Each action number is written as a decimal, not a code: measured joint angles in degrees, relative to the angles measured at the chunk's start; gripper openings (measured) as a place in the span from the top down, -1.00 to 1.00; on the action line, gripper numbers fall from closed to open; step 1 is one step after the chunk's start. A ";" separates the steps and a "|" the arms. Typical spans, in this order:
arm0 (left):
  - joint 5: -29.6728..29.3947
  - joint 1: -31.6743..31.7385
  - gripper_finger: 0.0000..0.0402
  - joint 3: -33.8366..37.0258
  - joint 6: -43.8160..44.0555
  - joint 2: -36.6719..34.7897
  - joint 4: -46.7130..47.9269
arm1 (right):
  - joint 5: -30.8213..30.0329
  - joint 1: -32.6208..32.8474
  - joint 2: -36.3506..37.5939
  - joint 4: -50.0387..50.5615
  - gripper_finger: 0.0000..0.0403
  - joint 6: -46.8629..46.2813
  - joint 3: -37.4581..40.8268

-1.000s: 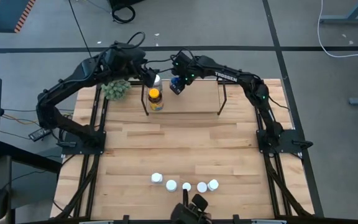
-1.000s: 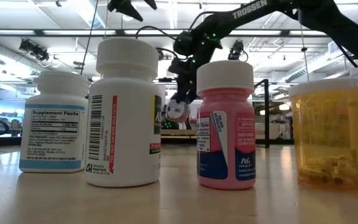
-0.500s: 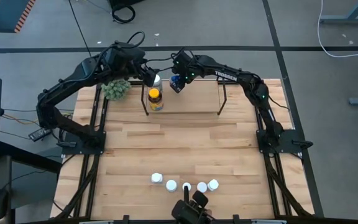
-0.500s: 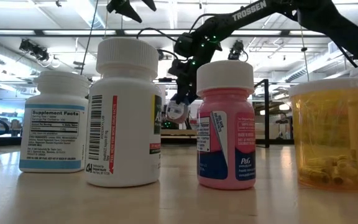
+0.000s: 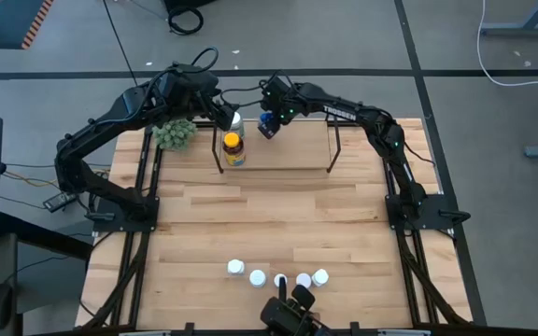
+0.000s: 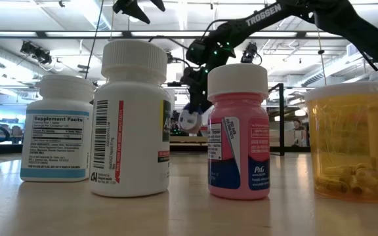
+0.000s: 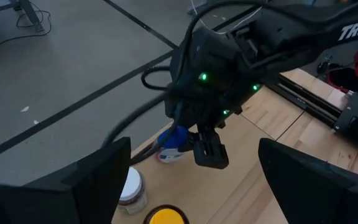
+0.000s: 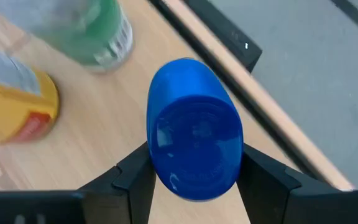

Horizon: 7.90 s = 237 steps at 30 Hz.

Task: Pick and place medicine bottles onto shelf by color
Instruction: Put the blue medicine bottle on the shelf, then put the white and blue medicine bottle on the shelf

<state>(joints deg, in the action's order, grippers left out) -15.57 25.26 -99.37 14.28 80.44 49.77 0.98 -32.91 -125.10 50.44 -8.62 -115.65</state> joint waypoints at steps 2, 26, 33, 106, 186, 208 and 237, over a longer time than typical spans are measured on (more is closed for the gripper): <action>0.00 0.02 -0.78 0.00 0.05 0.00 -0.01 | 0.29 0.01 0.00 0.13 0.02 -0.19 1.09; 0.02 0.00 -0.78 0.00 0.09 0.00 1.65 | 1.89 1.92 0.00 -3.11 -0.13 -0.16 1.55; 0.01 0.00 -0.78 0.00 0.10 0.00 1.81 | 1.16 1.92 0.00 -4.79 -0.13 -0.74 1.55; 13.74 -30.07 -0.78 17.80 10.96 -5.08 6.80 | 1.24 19.26 8.12 33.96 -0.45 -0.65 -14.87; 5.70 -43.51 0.08 40.70 -1.00 12.79 -30.35 | -21.81 47.52 18.71 35.18 -0.45 -35.79 -14.84; 15.44 -10.79 0.05 15.44 -29.61 15.61 -8.54 | -31.45 52.21 18.67 36.89 -0.45 -36.51 -14.84; 16.11 -0.26 0.01 4.33 -36.63 33.23 -4.83 | -36.99 43.06 18.62 38.14 -0.45 -37.29 -14.84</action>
<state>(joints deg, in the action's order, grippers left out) 0.54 25.00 -95.04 -22.34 113.68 44.94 -36.01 10.15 -106.48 88.58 -45.91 -130.50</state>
